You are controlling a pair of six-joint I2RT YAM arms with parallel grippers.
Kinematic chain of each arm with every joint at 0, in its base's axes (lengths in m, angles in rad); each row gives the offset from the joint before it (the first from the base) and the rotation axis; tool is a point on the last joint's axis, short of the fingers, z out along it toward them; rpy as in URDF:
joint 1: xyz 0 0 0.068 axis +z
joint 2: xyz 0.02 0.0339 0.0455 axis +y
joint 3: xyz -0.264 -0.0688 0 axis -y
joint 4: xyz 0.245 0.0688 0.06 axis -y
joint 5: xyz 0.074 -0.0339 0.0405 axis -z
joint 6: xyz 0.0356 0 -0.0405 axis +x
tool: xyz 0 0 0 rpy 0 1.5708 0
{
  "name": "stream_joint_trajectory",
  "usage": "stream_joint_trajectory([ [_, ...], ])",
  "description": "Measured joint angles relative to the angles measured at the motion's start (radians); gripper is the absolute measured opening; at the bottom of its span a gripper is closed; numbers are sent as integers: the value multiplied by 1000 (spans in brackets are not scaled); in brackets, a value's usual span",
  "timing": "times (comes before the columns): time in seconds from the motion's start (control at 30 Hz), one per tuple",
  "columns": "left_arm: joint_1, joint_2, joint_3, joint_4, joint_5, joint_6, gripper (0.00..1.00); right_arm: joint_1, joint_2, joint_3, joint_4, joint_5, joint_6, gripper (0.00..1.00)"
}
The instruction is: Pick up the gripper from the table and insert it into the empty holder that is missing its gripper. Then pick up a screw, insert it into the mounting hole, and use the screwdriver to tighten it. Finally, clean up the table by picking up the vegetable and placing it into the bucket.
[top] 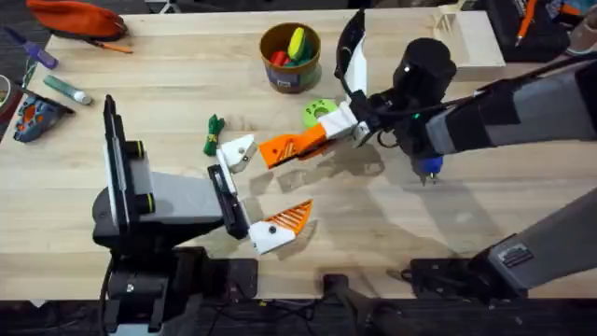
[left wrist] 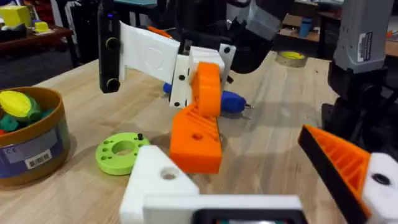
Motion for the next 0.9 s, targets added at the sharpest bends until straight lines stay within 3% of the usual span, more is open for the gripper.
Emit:
stream_joint_trajectory([
  [0.9,0,0,0,0,0,2,986,18,0,17,0,0,52,9],
])
